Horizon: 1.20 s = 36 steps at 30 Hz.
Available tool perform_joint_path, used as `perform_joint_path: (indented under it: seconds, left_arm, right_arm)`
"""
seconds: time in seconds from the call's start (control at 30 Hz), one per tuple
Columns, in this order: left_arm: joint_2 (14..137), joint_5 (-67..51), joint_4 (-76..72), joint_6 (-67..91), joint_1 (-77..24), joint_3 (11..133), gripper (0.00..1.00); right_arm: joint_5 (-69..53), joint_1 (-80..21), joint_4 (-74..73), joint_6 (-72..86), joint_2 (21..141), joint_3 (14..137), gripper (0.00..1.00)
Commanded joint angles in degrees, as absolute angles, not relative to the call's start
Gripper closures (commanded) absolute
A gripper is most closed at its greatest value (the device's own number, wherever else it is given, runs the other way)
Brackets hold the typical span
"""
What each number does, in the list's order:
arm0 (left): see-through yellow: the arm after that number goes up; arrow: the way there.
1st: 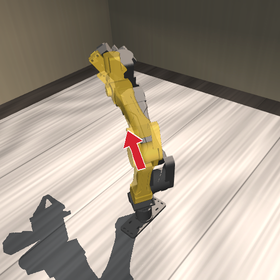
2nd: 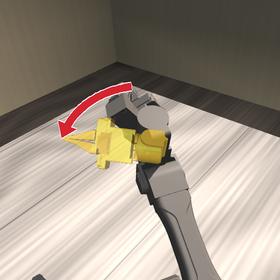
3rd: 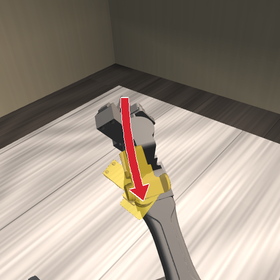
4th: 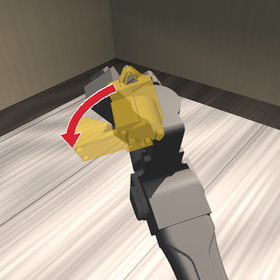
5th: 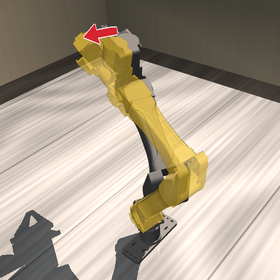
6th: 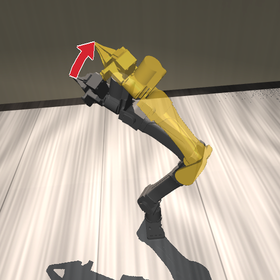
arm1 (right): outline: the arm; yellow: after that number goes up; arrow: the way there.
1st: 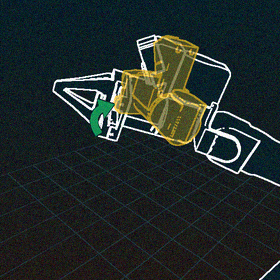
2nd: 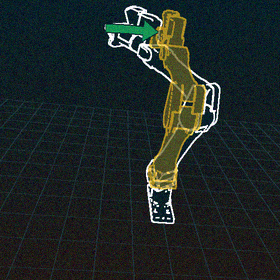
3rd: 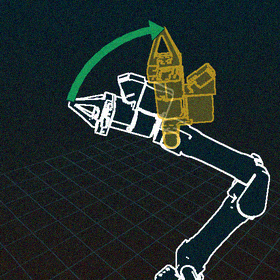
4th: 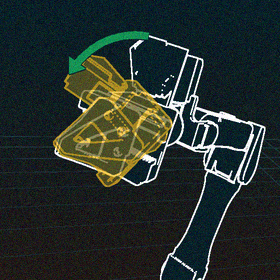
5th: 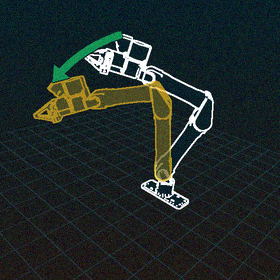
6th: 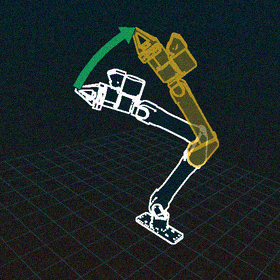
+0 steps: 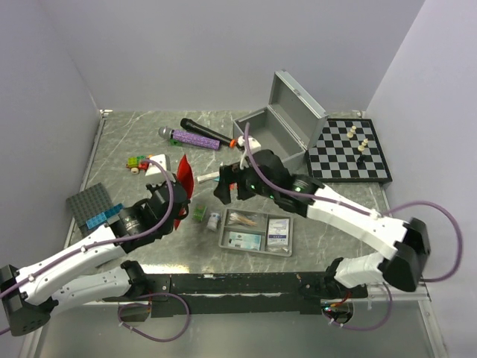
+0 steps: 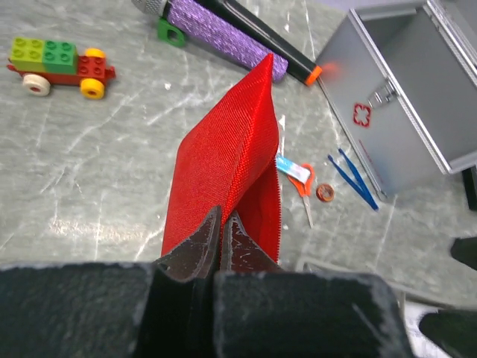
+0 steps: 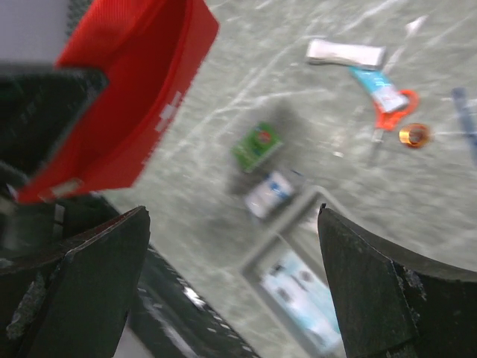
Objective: Organize the medicine kit
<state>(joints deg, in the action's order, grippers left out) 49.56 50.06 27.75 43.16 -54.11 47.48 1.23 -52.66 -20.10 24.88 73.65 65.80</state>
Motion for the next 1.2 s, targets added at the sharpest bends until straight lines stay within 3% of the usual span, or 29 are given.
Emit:
perform_joint_path:
  seconds: [0.0,0.37,0.5,0.63,0.8,0.83,0.9,0.97,1.07,1.13,1.17]
  left_arm:
    - [46.1,55.9,15.8,37.1,-54.5,44.2,0.99]
    - [44.6,51.8,10.8,35.5,-54.4,41.7,0.99]
    - [44.5,51.2,11.6,36.6,-54.4,42.1,0.99]
    - [44.3,51.0,11.8,37.2,-54.3,42.5,0.99]
    - [44.2,50.3,12.0,38.0,-54.3,42.4,0.99]
    - [44.4,50.2,12.3,38.3,-54.3,42.5,0.98]
    - [44.6,50.2,13.9,39.7,-54.3,43.1,0.86]
    - [44.7,50.3,15.1,41.2,-54.3,43.5,0.85]
    - [44.0,48.4,14.2,40.9,-54.3,43.2,0.82]
    - [43.7,47.4,14.5,41.4,-54.2,43.2,0.67]
    - [43.5,47.0,15.3,41.7,-54.2,43.6,0.54]
  right_arm:
    - [-9.3,-49.1,-11.1,35.1,77.3,71.4,0.00]
    - [-16.6,-48.8,-18.6,34.0,94.4,87.9,0.01]
    - [-17.0,-48.8,-21.2,33.1,97.1,90.9,0.10]
    - [-17.4,-48.8,-23.5,32.4,99.4,93.4,0.28]
    - [-18.6,-49.0,-23.8,32.1,101.4,94.7,0.59]
    - [-19.0,-49.0,-23.6,31.9,101.7,94.6,0.65]
    - [-19.1,-49.0,-23.6,31.6,102.0,94.7,0.82]
    - [-19.3,-49.0,-24.3,30.9,102.6,95.6,1.00]
    - [-18.5,-49.0,-25.3,30.2,103.0,96.7,1.00]
    - [-16.4,-49.3,-26.8,29.0,102.9,97.5,1.00]
    - [-15.1,-49.6,-27.4,28.2,102.8,97.6,1.00]
